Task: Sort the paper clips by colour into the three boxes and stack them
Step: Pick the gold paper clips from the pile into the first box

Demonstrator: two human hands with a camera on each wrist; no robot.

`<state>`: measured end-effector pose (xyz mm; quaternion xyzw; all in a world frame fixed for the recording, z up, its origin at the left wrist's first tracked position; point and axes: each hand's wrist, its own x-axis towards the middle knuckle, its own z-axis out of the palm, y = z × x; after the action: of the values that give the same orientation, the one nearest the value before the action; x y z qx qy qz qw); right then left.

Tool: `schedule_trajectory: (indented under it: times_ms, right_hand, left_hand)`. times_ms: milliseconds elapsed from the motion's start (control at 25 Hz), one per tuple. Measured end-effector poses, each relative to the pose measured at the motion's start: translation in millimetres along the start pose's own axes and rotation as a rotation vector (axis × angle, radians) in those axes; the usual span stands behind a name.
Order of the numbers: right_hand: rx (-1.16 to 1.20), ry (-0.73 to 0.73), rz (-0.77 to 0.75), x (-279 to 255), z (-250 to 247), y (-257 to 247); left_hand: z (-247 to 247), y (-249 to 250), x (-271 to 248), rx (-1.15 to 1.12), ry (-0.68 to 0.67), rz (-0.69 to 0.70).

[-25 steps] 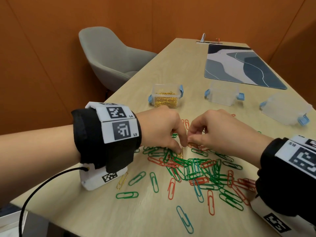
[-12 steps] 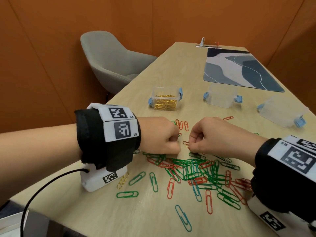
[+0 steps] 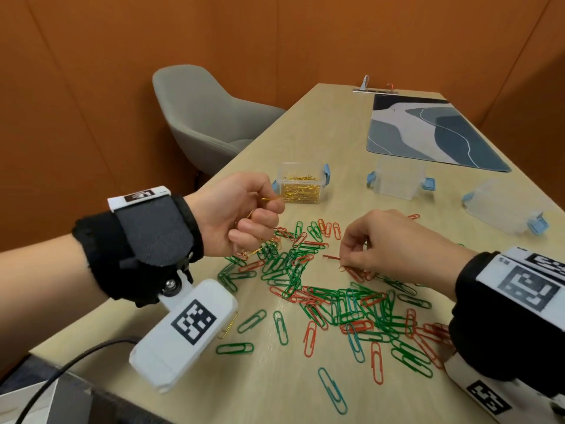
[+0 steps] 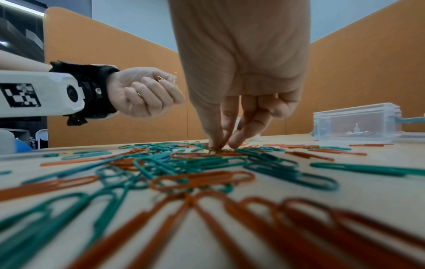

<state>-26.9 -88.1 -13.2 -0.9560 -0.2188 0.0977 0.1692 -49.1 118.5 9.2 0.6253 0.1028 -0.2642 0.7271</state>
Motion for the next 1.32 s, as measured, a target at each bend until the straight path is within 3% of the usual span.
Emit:
schedule_trajectory:
  times_ms: [240,400,640,880,1000,1120,1200,1320]
  right_hand:
    - [0.013,0.086,-0.030,-1.4,-5.4,-1.7]
    - [-0.048,-0.019,-0.013,-5.7,-5.3,-4.7]
    - [-0.064,-0.021,-0.018,-6.4,-5.9,-6.7]
    - [-0.103,-0.080,-0.029,-6.7,-2.0,-4.0]
    - [-0.118,-0.077,-0.107,-7.9,-2.1,-6.1]
    - [0.009,0.104,-0.294,-11.6,-1.4,-14.4]
    - [0.165,0.141,-0.382,-19.1,2.0,-27.4]
    - [0.213,0.031,-0.468,-26.3,12.9,-49.3]
  left_hand:
    - [1.7,-7.8,-3.5,0.000,-0.030,-0.051]
    - [0.1,-3.7,-10.2,0.271,-0.026,-0.093]
    - [-13.2,-8.6,-27.0,0.665,-0.057,-0.190]
    - [-25.2,-22.1,-51.6,0.684,-0.056,-0.250]
    - [-24.7,-28.4,-62.3,0.932,0.013,-0.185]
    - [-27.0,-38.1,-71.5,1.279,0.054,-0.012]
    - [-27.7,-45.0,-73.6,1.326,0.060,0.049]
    - [-25.3,-50.5,-73.0,1.344,0.053,0.064]
